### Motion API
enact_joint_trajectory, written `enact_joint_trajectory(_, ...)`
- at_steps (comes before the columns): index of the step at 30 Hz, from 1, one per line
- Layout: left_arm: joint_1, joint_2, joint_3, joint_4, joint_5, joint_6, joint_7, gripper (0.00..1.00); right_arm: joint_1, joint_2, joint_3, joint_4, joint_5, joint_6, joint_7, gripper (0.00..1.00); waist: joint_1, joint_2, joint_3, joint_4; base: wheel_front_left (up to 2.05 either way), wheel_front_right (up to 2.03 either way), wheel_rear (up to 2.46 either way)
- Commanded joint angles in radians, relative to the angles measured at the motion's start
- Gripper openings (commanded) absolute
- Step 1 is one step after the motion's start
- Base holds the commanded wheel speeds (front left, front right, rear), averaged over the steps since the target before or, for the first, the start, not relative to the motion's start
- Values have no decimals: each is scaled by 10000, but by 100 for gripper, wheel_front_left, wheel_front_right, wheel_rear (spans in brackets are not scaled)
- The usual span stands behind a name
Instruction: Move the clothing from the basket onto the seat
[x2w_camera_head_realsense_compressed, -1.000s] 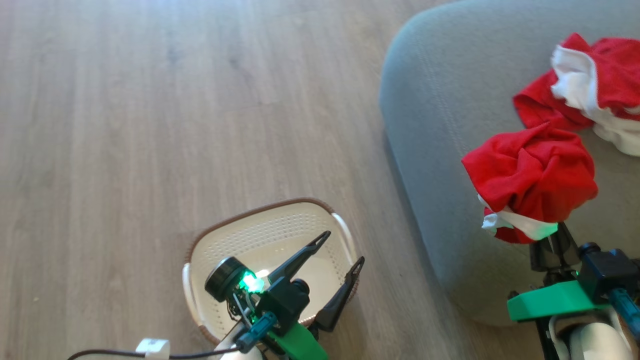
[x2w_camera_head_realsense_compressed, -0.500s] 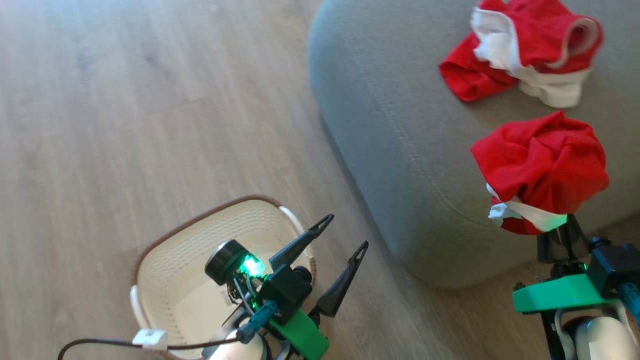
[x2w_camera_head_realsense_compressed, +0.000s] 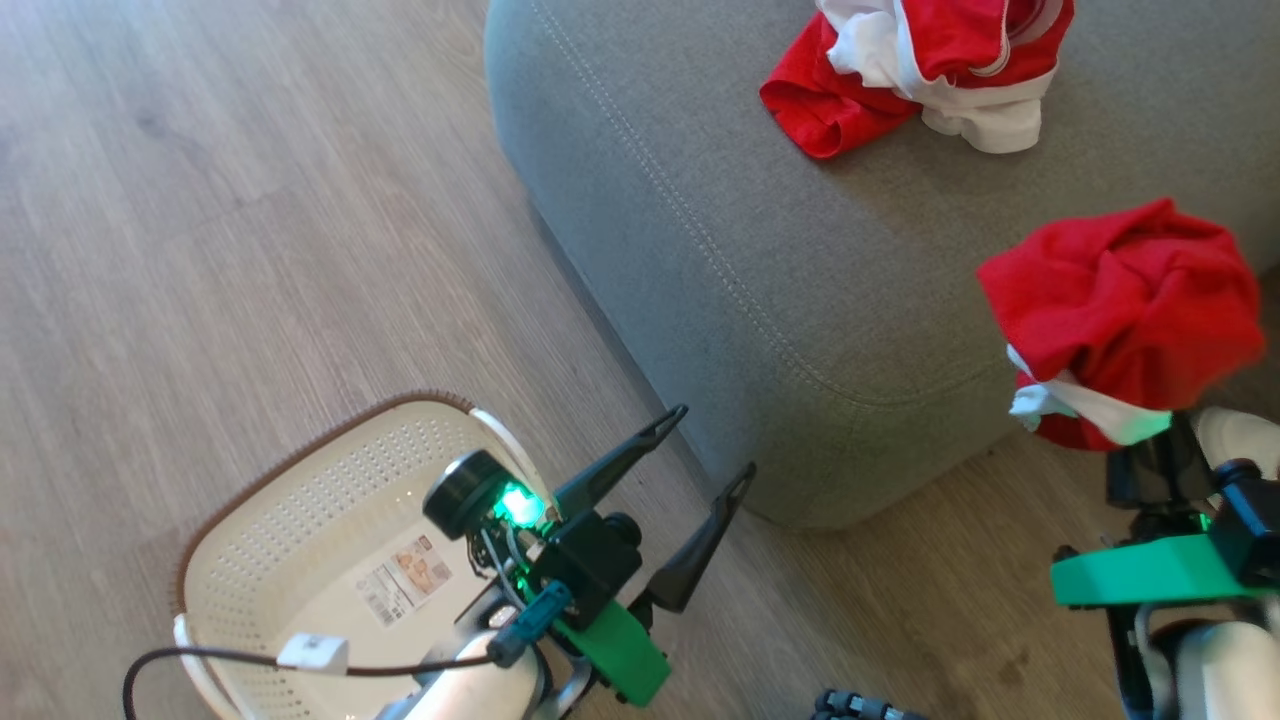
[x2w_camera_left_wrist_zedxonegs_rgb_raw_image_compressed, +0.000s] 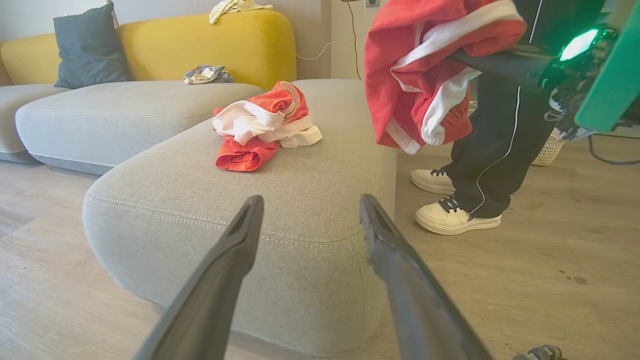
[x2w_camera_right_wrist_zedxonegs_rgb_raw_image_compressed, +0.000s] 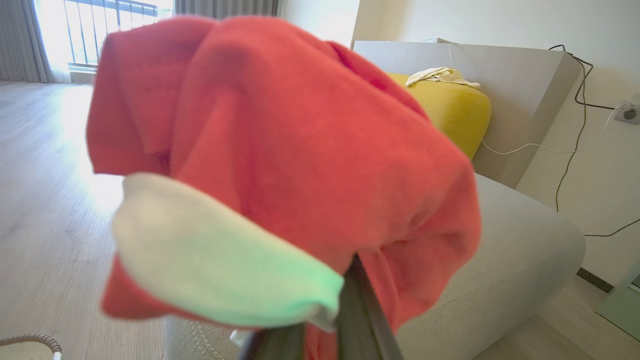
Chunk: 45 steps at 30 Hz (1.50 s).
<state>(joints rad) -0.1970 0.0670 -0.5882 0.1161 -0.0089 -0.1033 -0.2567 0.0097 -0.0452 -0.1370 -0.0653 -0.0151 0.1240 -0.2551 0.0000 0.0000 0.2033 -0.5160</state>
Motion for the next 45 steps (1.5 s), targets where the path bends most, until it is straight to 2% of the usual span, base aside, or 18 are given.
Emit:
enact_joint_trajectory(1, -445, -24, 104, -257, 23, -51, -51, 100, -172, -56, 26, -486, 95, 67, -67, 0, 0, 0, 107, -68, 0, 0, 0)
enact_joint_trajectory(11, -824, -27, -196, -101, -46, -156, -51, 100, -154, -53, -427, -789, 425, 67, -67, 0, 0, 0, 317, -157, 0, 0, 0)
enact_joint_trajectory(20, -987, 325, -192, -216, 73, -167, -51, 100, -1428, -60, -677, -1098, 282, 67, -67, 0, 0, 0, 972, -194, 0, 0, 0)
enact_joint_trajectory(22, -1058, 484, -129, -283, 127, -130, -51, 100, -1955, -270, -647, -1165, 103, 67, -67, 0, 0, 0, 1302, -199, 0, 0, 0)
enact_joint_trajectory(26, -1256, 914, -21, -309, 264, -56, -51, 100, -3371, -504, -1251, -935, 429, 67, -67, 0, 0, 0, 2087, -223, 0, 0, 0)
enact_joint_trajectory(33, -1781, 1625, -370, -362, 478, -100, -51, 100, -5760, -1426, -1868, -147, 847, 67, -67, 0, 0, 0, 3409, -38, 0, 0, 0)
enact_joint_trajectory(40, -2446, 2060, -553, -406, 472, -35, -51, 100, -7817, -2302, -2267, 1410, 1368, 67, -67, 0, 0, 0, 4465, 312, 0, 0, 0)
enact_joint_trajectory(45, -2673, 2228, -554, -475, 375, 189, -51, 100, -8938, -2897, -2179, 2661, 1317, 67, -67, 0, 0, 0, 4948, 639, 0, 0, 0)
